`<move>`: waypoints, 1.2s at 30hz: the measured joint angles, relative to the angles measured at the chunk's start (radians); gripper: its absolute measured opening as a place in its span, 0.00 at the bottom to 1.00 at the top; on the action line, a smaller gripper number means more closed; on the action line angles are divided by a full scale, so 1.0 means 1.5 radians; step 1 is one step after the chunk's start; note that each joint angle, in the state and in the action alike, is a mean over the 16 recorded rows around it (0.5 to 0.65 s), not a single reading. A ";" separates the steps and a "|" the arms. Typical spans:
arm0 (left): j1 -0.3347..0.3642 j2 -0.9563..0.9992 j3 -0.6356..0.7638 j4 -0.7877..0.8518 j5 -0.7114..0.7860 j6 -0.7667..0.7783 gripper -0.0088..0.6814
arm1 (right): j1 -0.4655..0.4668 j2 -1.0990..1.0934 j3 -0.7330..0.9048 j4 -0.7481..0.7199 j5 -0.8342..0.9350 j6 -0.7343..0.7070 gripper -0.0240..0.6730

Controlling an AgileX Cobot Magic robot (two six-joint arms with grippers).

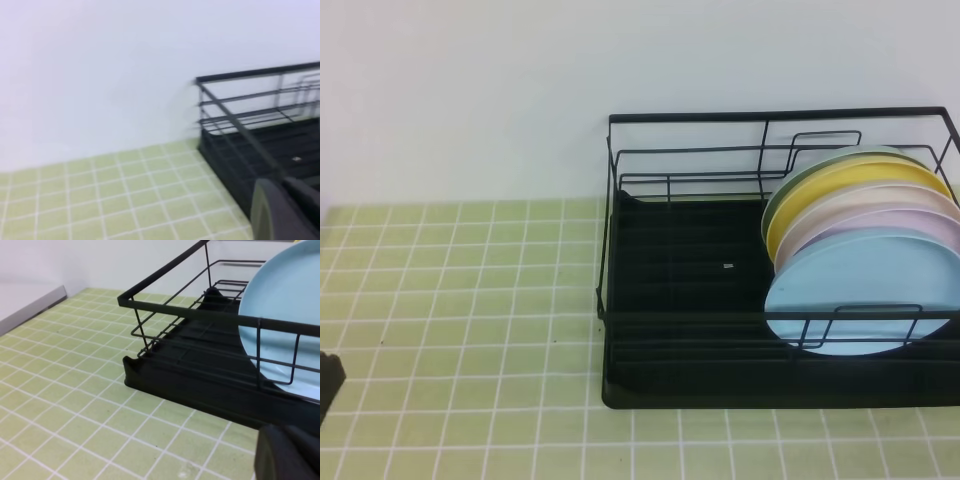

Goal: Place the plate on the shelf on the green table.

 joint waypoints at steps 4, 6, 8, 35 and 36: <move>0.023 -0.026 0.028 0.051 -0.015 -0.057 0.01 | 0.000 0.000 0.000 0.002 0.003 0.001 0.03; 0.029 -0.045 0.049 0.098 -0.023 -0.117 0.01 | 0.000 0.000 0.000 0.003 0.005 0.002 0.03; 0.032 -0.069 0.074 0.154 -0.030 -0.192 0.01 | 0.000 0.000 0.000 0.004 0.006 0.003 0.03; 0.033 -0.241 0.252 0.466 0.013 -0.602 0.01 | 0.000 0.000 0.000 0.005 0.010 0.004 0.03; 0.033 -0.241 0.252 0.466 0.013 -0.602 0.01 | 0.000 0.000 0.000 0.005 0.010 0.004 0.03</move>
